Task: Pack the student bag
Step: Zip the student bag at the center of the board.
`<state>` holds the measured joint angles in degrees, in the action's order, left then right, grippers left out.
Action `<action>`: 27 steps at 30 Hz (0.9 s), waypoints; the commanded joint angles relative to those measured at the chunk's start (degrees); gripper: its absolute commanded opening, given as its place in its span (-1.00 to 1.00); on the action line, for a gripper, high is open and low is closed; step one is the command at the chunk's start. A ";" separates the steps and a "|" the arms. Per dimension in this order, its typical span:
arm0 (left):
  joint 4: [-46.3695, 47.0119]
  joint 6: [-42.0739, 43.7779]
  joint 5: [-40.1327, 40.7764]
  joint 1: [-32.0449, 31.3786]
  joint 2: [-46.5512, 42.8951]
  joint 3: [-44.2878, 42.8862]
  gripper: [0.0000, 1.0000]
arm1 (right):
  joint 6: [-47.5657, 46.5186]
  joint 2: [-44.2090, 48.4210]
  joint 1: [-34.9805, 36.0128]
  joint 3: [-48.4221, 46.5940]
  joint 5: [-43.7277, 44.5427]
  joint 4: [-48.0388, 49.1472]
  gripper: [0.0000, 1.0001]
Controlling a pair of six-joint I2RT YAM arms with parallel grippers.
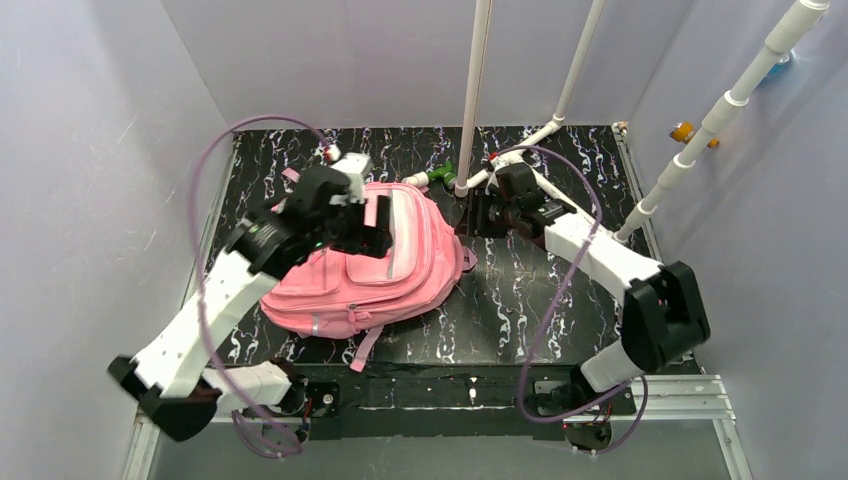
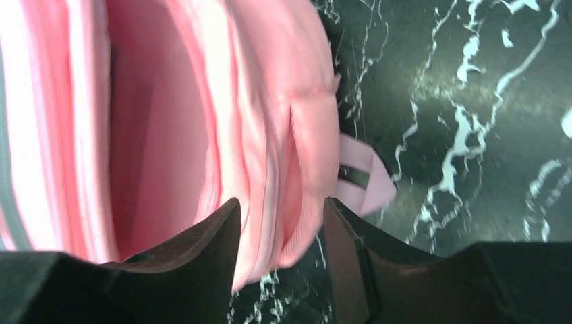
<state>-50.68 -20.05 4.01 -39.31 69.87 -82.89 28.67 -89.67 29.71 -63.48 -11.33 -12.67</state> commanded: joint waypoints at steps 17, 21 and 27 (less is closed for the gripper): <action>-4.14 2.00 9.57 0.47 -22.94 -2.20 0.84 | 23.54 9.18 51.77 7.61 40.18 20.95 0.25; -4.40 2.31 4.78 0.46 -23.41 -2.64 0.86 | 25.04 1.95 53.58 3.93 44.49 22.17 0.25; -4.44 2.31 -0.83 0.53 -24.19 -2.18 0.88 | 30.29 -5.21 55.25 0.79 48.58 23.17 0.14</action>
<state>-54.39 -18.44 7.94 -39.09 46.39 -83.74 54.50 -92.49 83.85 -58.39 29.91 5.74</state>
